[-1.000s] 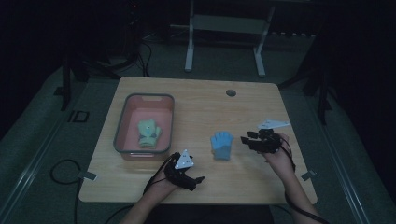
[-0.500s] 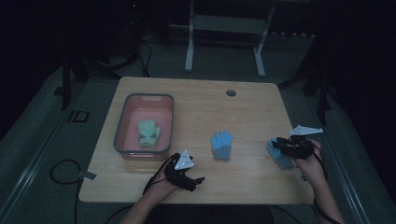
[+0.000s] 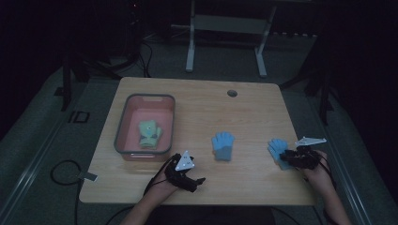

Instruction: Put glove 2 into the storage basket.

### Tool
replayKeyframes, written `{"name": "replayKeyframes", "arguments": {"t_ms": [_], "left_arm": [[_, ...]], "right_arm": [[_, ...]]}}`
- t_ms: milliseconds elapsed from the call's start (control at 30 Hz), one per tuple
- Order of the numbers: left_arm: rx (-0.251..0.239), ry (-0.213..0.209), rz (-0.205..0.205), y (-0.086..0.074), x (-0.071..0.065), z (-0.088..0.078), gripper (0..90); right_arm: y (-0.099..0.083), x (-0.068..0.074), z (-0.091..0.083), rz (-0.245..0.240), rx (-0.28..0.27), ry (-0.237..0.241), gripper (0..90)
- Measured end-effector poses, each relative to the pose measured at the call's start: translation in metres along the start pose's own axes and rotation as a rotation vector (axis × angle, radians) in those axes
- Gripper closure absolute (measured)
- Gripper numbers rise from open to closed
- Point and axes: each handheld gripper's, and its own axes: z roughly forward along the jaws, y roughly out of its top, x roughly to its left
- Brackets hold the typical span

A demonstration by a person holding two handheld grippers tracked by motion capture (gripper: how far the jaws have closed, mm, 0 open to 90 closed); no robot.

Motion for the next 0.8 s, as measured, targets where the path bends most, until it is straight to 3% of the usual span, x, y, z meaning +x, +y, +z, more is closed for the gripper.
{"name": "replayKeyframes", "arguments": {"t_ms": [67,200,300,467,600,800], "left_arm": [[0.004,0.0,0.002,0.0,0.0,0.0,9.5],[0.007,-0.003,0.002,0.0,0.0,0.0,9.5],[0.008,-0.002,0.003,0.0,0.0,0.0,9.5],[0.011,0.001,0.003,0.0,0.0,0.001,9.5],[0.012,0.008,0.009,0.0,-0.001,0.001,9.5],[0.011,0.01,0.009,0.0,-0.001,0.001,9.5]], "right_arm": [[-0.002,-0.001,0.0,0.009,-0.01,0.014,60.8],[-0.003,0.002,0.0,0.015,-0.008,-0.011,79.5],[0.0,0.005,0.001,0.038,-0.001,-0.037,84.8],[0.008,0.014,-0.002,0.072,-0.013,-0.076,86.2],[0.029,0.032,-0.012,0.116,-0.078,-0.116,86.3],[0.054,0.058,-0.016,0.135,-0.134,-0.159,86.2]]}}
